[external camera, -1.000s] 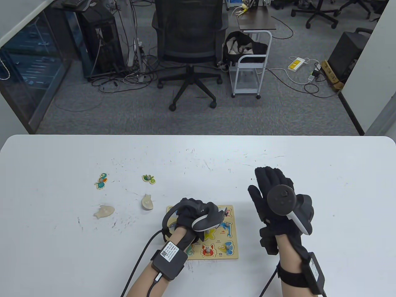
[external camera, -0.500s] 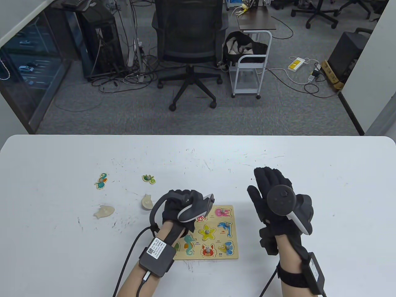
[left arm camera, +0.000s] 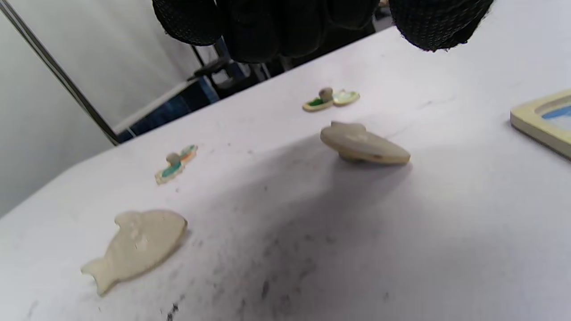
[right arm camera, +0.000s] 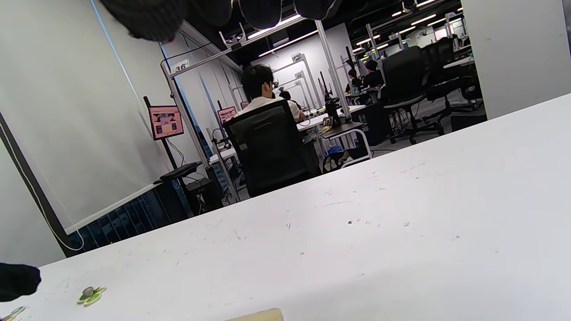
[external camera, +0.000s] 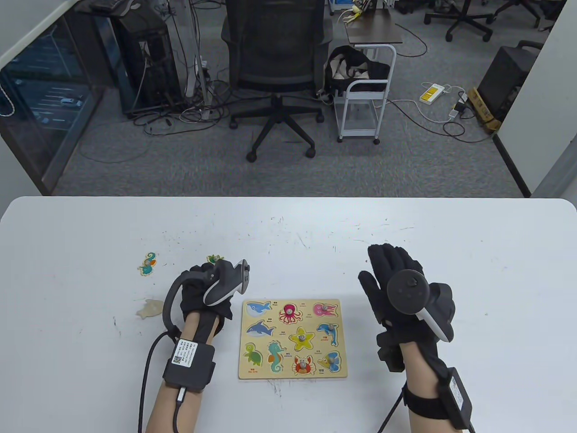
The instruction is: Fit puzzle pieces into frame
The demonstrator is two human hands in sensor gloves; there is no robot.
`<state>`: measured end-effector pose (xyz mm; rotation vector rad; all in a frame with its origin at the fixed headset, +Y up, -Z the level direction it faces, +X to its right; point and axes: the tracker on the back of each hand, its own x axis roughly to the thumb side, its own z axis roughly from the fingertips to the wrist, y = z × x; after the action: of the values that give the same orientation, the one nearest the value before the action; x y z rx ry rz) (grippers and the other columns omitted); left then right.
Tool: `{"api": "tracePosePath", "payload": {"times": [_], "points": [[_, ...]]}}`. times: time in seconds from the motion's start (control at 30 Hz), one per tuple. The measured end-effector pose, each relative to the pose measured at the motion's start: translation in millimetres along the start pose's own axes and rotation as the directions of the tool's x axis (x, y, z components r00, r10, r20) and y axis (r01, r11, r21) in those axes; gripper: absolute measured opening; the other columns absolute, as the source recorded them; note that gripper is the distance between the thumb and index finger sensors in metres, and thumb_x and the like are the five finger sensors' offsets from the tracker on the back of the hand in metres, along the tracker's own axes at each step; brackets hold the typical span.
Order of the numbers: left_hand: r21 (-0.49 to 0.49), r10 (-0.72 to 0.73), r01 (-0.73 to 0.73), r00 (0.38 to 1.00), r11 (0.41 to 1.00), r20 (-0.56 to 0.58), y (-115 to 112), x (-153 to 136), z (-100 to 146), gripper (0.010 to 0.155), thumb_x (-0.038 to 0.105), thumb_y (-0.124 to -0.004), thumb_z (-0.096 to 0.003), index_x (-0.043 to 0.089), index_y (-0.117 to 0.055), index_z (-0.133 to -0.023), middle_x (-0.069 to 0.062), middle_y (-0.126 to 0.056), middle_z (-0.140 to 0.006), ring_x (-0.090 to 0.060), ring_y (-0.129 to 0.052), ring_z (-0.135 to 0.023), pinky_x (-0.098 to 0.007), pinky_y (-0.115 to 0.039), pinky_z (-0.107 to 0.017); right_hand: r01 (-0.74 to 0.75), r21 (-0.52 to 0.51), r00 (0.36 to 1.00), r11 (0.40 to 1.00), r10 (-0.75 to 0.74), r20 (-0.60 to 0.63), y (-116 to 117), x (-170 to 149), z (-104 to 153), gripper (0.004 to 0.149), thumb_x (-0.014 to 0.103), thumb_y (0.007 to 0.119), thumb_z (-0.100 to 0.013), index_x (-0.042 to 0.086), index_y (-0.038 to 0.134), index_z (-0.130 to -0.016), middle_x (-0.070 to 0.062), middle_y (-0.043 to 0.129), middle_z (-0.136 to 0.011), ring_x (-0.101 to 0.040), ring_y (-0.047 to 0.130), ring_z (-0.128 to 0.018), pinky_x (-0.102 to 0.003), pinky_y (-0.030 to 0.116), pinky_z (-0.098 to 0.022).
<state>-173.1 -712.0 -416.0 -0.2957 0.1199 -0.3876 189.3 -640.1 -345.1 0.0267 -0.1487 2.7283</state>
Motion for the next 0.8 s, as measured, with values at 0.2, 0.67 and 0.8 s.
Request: {"api": "tracePosePath", "payload": {"times": [0.2,0.67,0.8], "points": [[-0.062,-0.009,0.012,0.999,0.998,0.050,-24,3,-10,0.076,0.062,-0.073,-0.0479,0.038,-0.046,-0.114,0.004,-0.056,-0.124,-0.023,-0.063,-0.114,-0.050,-0.061,-0.084,-0.002,0.010,1.000,1.000,0.002,-0.003,1,1,0,0.064,0.053,0.076,-0.049,0.034,0.057,-0.107,0.000,0.058,-0.117,-0.035,0.056,-0.111,-0.057,0.044,-0.082],[-0.068,0.019,-0.014,0.997,0.998,0.069,-43,5,-18,0.070,0.056,-0.074,-0.0486,0.035,-0.051,-0.112,0.006,-0.065,-0.119,-0.018,-0.073,-0.109,-0.048,-0.065,-0.083,-0.019,0.025,1.000,1.000,0.019,-0.001,4,4,-2,0.063,0.053,0.075,-0.049,0.034,0.058,-0.107,0.000,0.059,-0.117,-0.035,0.056,-0.110,-0.057,0.044,-0.082],[-0.026,0.038,-0.036,0.997,0.999,0.072,-46,3,-16,0.067,0.053,-0.074,-0.0495,0.035,-0.053,-0.111,0.005,-0.067,-0.118,-0.018,-0.077,-0.107,-0.046,-0.066,-0.082,-0.023,0.025,1.000,0.999,0.023,0.002,4,4,-2,0.063,0.054,0.075,-0.049,0.034,0.058,-0.107,0.000,0.059,-0.117,-0.035,0.057,-0.110,-0.057,0.044,-0.082]]}}
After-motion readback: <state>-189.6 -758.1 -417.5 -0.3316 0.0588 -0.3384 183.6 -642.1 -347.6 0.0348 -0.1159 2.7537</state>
